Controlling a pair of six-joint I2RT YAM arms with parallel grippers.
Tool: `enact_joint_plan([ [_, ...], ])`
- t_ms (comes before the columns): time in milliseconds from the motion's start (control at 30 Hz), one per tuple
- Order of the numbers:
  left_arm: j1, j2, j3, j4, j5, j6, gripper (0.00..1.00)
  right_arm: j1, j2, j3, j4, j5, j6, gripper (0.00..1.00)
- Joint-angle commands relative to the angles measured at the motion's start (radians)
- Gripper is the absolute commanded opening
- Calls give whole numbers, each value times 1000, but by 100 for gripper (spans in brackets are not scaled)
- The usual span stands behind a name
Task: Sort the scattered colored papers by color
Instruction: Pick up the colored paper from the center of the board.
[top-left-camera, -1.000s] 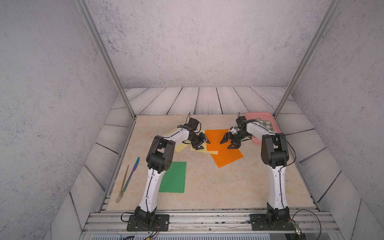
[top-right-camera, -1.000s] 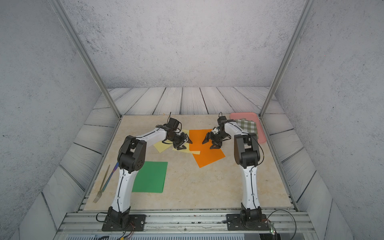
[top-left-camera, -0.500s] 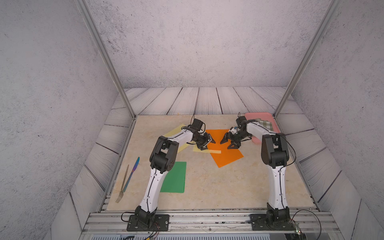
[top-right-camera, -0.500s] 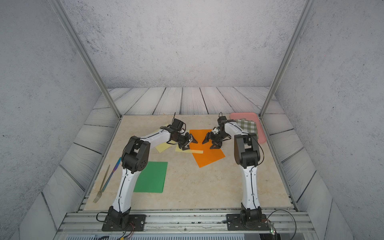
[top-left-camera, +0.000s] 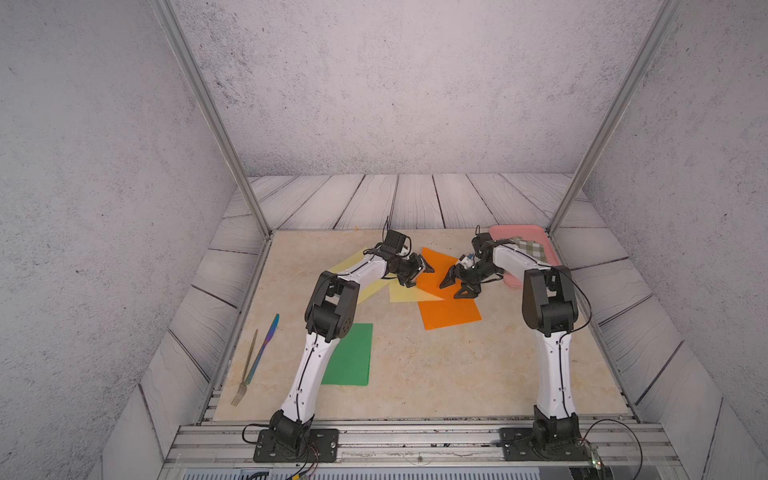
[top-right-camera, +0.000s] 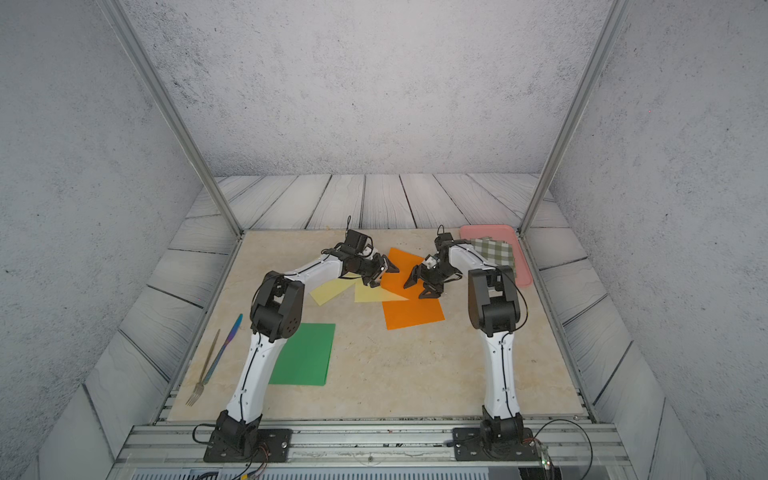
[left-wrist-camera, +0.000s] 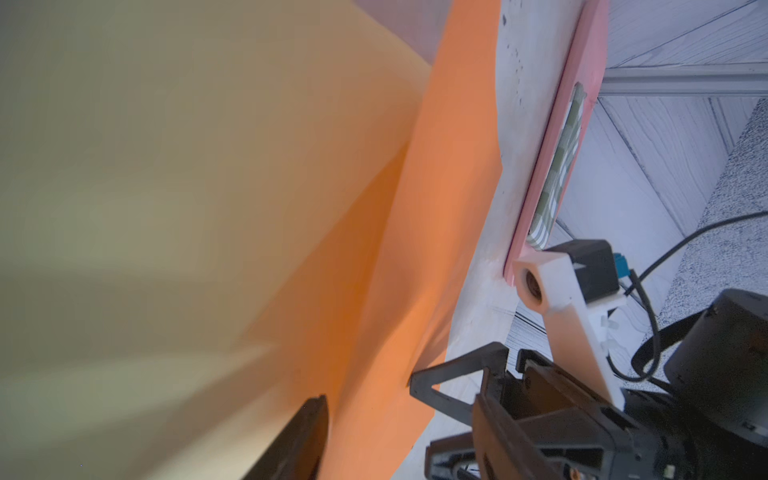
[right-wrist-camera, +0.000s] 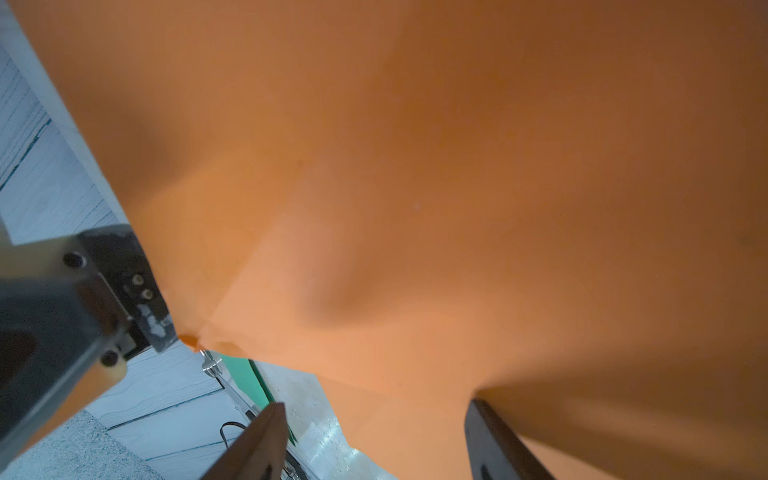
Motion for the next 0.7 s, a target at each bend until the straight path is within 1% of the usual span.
enact_joint_plan([
  [0,23,57,59,-26,23,22,60,16,81,-51,-61,66,-13,71],
  [67,28,75,102,-61,28,59,60,16,82,-49,-64,70,-16,72],
  [167,42,124,182,-108,67,99,60,17,89,-43,-71,73,-18,71],
  [267,58,168,248,-111,134,119,61,17,91,-43,-77,77,-24,71],
  [367,61,224,305,-84,212,110,60,16,95,-46,-81,81,-29,71],
  [500,61,231,283,-43,241,109,58,16,104,-37,-101,88,-45,71],
  [667,60,240,340,-118,253,187,57,18,112,-29,-132,104,-67,71],
])
